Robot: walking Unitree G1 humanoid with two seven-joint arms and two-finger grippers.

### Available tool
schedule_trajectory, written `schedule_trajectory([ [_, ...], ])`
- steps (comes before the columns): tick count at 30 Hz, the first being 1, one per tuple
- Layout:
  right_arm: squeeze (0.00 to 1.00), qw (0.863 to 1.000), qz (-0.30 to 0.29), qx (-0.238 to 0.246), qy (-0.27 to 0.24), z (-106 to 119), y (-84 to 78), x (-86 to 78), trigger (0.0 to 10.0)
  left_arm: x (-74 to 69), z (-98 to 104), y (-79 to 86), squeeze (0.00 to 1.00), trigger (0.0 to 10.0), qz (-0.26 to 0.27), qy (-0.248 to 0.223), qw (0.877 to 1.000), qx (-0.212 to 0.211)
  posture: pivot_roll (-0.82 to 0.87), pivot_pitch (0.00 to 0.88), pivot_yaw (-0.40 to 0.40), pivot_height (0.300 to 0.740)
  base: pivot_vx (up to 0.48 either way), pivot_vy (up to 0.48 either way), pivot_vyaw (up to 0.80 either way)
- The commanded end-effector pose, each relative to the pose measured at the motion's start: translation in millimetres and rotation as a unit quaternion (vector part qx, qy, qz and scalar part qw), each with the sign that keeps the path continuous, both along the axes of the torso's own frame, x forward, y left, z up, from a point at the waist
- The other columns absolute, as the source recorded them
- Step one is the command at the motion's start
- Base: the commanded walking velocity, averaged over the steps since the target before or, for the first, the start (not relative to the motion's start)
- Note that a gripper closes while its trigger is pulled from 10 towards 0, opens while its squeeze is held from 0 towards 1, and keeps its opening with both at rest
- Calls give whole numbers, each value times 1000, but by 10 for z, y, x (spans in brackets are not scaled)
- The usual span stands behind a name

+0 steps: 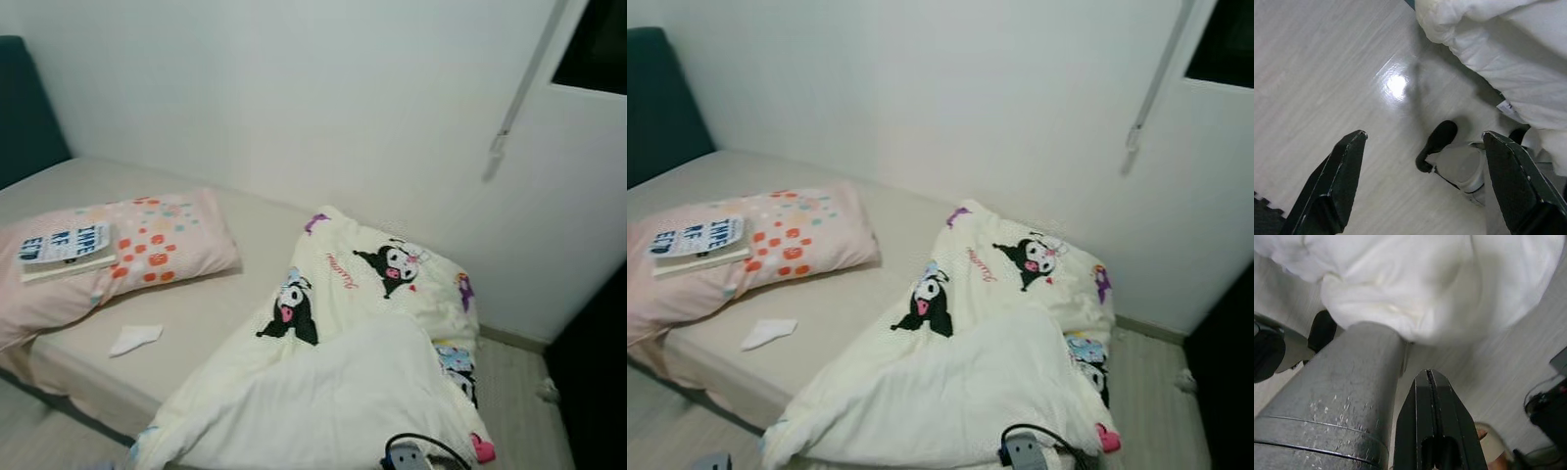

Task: Clean up the room

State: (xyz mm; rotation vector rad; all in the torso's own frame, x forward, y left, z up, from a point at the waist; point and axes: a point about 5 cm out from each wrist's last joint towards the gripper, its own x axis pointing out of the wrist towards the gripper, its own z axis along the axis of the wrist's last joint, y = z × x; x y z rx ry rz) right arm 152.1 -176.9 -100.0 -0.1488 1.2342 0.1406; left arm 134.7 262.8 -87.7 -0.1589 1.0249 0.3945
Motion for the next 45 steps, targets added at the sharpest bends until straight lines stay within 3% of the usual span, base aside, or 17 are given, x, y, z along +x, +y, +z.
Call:
schedule_trajectory([
  [1,0,1000,-1,2,7,-20,20,-48,10000,-30,-12,3,0,10000,-6,14,1000,3,-28,0,-72,740,-480,0,0],
  [8,0,1000,1,-1,6,-28,23,-69,10000,-32,-32,-57,0,10000,-19,20,1000,4,-39,0,-68,740,-439,0,0],
  [12,0,1000,0,-1,4,-29,25,-69,10000,-34,-29,-46,0,10000,-36,28,999,28,-38,0,-68,740,0,0,0],
  [20,0,1000,-1,3,4,-41,58,-94,10000,-48,-29,-32,0,10000,-45,31,998,32,-35,0,-64,740,0,0,0],
  [35,0,1000,-6,4,0,-46,64,-107,10000,-56,-28,-17,0,10000,-57,38,997,38,-41,0,-54,740,0,-336,0],
  [40,0,999,-14,35,-14,-24,114,-46,10000,-42,-26,-24,0,10000,-61,38,997,39,-43,0,-53,740,0,-360,0],
  [45,0,995,31,87,-28,13,279,41,10000,-23,-22,-34,0,10000,-64,37,997,39,-41,0,-56,740,0,-359,278],
])
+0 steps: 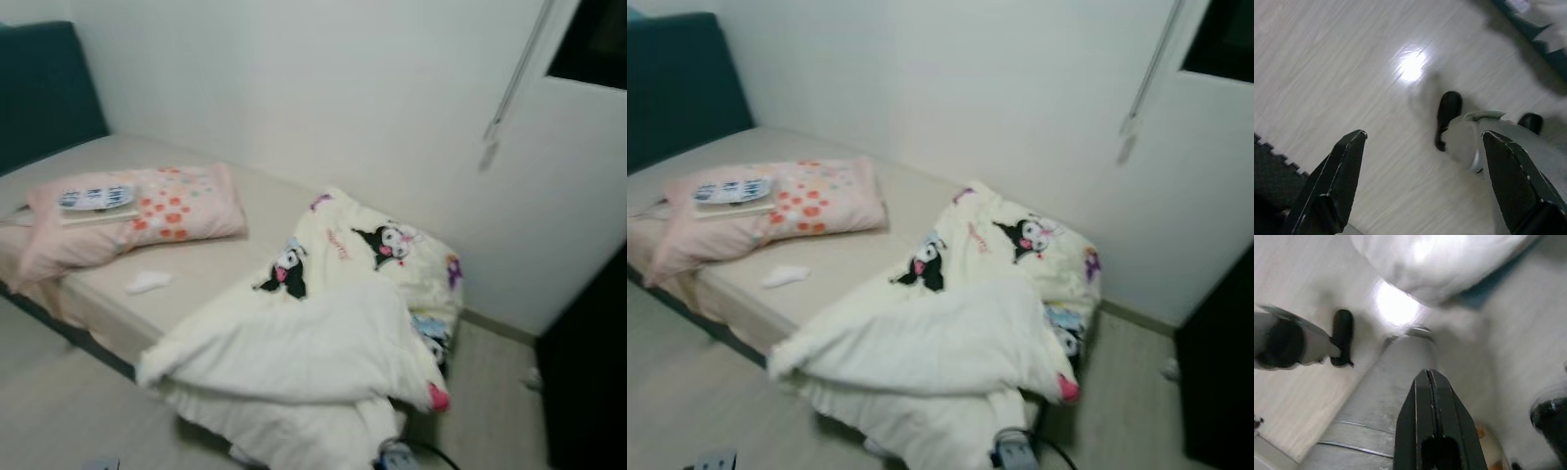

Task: Clean up the room

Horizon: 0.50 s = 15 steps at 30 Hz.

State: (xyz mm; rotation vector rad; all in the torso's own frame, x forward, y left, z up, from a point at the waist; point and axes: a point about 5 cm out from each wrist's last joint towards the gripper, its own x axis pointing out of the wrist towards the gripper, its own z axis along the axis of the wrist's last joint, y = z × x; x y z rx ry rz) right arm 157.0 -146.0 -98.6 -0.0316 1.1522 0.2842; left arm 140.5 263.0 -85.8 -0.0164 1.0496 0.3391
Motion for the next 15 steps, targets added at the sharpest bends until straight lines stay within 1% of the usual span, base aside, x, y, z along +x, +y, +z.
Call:
schedule_trajectory([
  [1,0,1000,15,6,1,3,-3,0,10000,-81,-43,-39,0,10000,-7,17,1000,-3,-41,0,-57,740,0,-360,694],
  [4,0,1000,17,4,-2,5,0,6,10000,-83,-44,-41,0,10000,-7,18,1000,-3,-40,0,-59,740,0,-360,694],
  [6,0,1000,10,3,-1,3,-6,4,10000,-85,-45,-41,0,10000,-7,18,1000,-4,-40,0,-60,740,0,-360,0],
  [9,0,1000,21,-11,7,-4,-21,-10,10000,-98,-50,-43,0,10000,-6,20,1000,-4,-41,0,-61,740,0,-360,0],
  [15,0,1000,26,-1,14,-11,-15,-34,10000,-109,-58,-56,0,10000,-7,22,1000,-5,-46,0,-67,740,0,-362,0],
])
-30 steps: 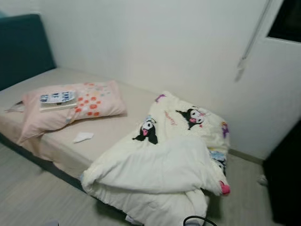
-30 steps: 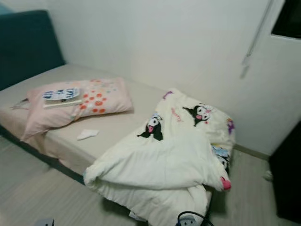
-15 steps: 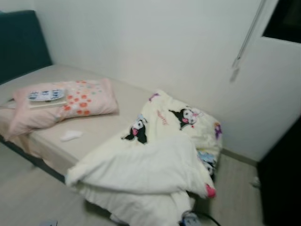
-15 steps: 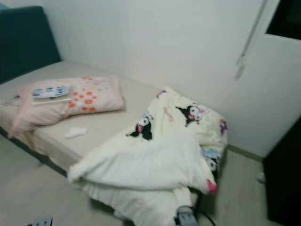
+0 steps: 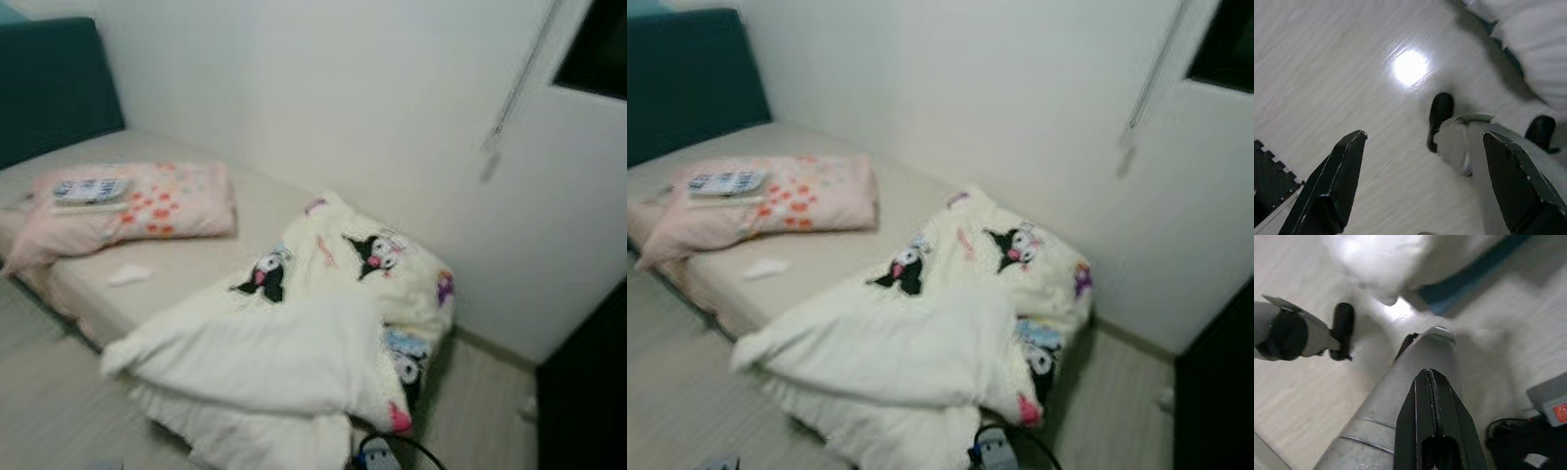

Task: Clean up the room

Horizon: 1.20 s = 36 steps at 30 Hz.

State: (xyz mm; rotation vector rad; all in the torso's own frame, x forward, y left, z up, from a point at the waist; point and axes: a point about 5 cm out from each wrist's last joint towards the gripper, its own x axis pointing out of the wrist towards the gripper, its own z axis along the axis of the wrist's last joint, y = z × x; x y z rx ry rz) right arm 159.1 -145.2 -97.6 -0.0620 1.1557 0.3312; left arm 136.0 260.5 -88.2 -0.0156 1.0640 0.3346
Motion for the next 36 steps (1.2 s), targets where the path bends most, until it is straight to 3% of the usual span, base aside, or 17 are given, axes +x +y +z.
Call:
schedule_trajectory([
  [1,0,1000,0,-1,13,-21,-23,-55,10000,-64,-34,-32,0,10000,-5,15,1000,-3,-46,0,-67,740,0,-364,0],
  [17,0,1000,20,-4,17,-28,-30,-78,10000,-11,-25,-60,0,10000,-12,12,1000,-4,-51,0,-67,740,0,-361,0],
  [25,0,996,86,-12,-5,-5,60,-27,10000,-18,-29,-65,0,10000,-13,14,1000,-4,-56,0,-63,740,0,-360,648],
  [36,0,995,102,-9,-22,47,166,99,10000,-20,-30,-66,0,10000,-10,13,1000,-3,-56,0,-62,740,0,-293,675],
])
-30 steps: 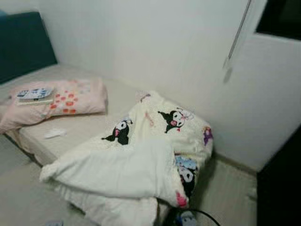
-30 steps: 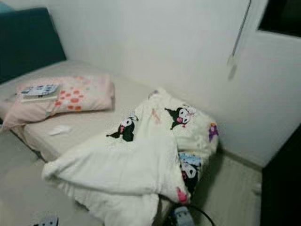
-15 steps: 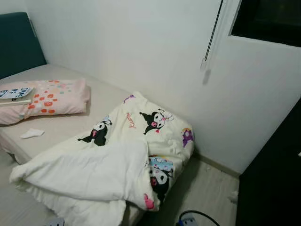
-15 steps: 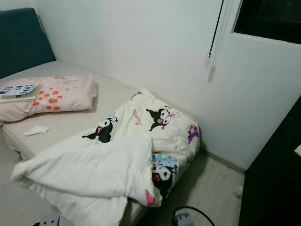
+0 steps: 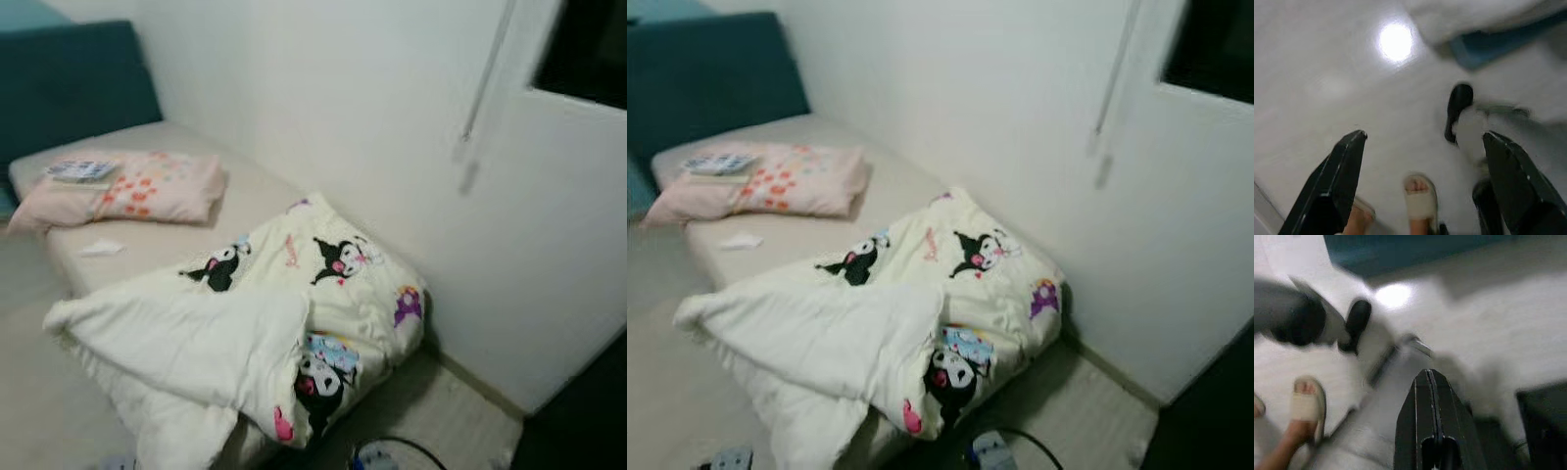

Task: Clean up the room

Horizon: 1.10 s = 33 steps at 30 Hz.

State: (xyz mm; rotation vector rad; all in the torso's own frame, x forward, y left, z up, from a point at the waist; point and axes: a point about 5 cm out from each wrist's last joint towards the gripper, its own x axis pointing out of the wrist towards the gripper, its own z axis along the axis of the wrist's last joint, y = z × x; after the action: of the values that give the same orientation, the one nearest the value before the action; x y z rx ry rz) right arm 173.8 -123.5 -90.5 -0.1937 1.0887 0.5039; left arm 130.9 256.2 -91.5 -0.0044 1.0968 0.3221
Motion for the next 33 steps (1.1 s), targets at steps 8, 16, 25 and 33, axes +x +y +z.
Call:
schedule_trajectory([
  [8,0,1000,-6,2,6,-26,-39,-59,10000,38,5,-24,0,10000,2,-4,1000,-1,-65,0,-56,740,0,0,673],
  [16,0,1000,-19,-5,6,-48,-142,-110,10000,45,6,-29,0,10000,0,-3,1000,2,-73,0,-51,740,0,0,0],
  [25,0,1000,-18,-1,7,-50,-147,-119,10000,67,10,-45,0,10000,-8,-7,1000,3,-71,0,-48,740,0,0,0],
  [33,0,1000,-18,4,8,-51,-134,-123,10000,45,10,-21,0,10000,-7,-5,1000,8,-71,0,-48,740,245,0,0],
])
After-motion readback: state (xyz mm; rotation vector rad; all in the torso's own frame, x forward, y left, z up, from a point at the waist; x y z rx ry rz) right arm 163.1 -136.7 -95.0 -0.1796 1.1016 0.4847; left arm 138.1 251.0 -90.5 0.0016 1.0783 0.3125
